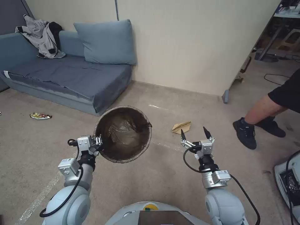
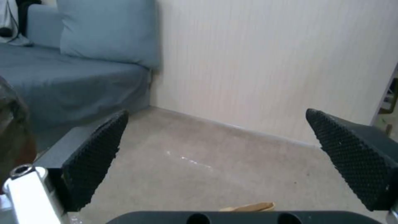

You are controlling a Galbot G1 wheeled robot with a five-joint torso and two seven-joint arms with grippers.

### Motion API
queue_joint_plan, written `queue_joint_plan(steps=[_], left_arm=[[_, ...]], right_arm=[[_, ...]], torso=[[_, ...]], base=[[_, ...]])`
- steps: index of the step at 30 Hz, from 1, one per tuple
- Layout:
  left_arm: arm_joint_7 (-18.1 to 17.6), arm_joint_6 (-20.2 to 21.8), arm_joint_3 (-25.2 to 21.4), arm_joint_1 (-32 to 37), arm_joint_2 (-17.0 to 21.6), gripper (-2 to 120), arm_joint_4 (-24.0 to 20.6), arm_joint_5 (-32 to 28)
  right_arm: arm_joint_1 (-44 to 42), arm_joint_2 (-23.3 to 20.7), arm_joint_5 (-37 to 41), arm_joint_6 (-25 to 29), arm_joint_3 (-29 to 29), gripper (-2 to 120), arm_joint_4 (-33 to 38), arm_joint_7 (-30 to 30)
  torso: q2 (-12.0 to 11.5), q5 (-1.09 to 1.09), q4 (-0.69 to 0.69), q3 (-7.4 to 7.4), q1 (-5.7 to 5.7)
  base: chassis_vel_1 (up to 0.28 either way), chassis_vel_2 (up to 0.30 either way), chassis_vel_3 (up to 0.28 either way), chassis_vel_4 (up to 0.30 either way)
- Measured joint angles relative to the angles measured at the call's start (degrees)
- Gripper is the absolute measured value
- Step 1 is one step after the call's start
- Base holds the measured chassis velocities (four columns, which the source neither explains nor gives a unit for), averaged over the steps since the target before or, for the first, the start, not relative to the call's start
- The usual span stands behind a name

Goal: Pick up the trash bin, then pick up the garbage from the floor and place it into the trash bin.

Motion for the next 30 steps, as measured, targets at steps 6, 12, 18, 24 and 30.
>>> queue_joint_plan(steps=[6,12,18,24,30], left_arm=[[0.1,0.0,0.0,0.3,0.0,2,0.0,0.3],[0.5,-0.1,0.0,0.6,0.0,2,0.0,0.8],[0.6,-0.2,-0.1,0.8,0.1,2,-0.1,1.1],[0.6,-0.2,-0.1,0.7,0.2,2,0.0,1.1],[0.8,-0.2,-0.2,0.5,0.3,2,0.3,1.1]], right_arm=[[-0.1,0.0,-0.1,0.2,0.0,100,0.0,-0.1],[-0.2,-0.1,-0.1,0.3,0.0,100,-0.1,-0.1],[-0.1,-0.1,-0.1,0.4,0.0,100,-0.5,-0.2],[-0.1,0.0,-0.1,0.6,-0.1,100,-0.9,-0.3],[0.2,-0.1,-0.1,0.6,0.0,100,-1.3,-0.3]], torso=[[0.0,0.0,0.0,0.0,0.0],[0.0,0.0,0.0,0.0,0.0],[0.0,0.0,0.0,0.01,0.0],[0.0,0.0,0.01,0.01,0.0],[0.0,0.0,-0.01,0.01,0.0]], base=[[0.0,0.0,0.0,0.0],[-0.038,0.036,0.038,-0.041],[-0.058,0.062,0.061,-0.07],[-0.056,0.069,0.067,-0.059],[-0.089,0.072,0.079,-0.083]])
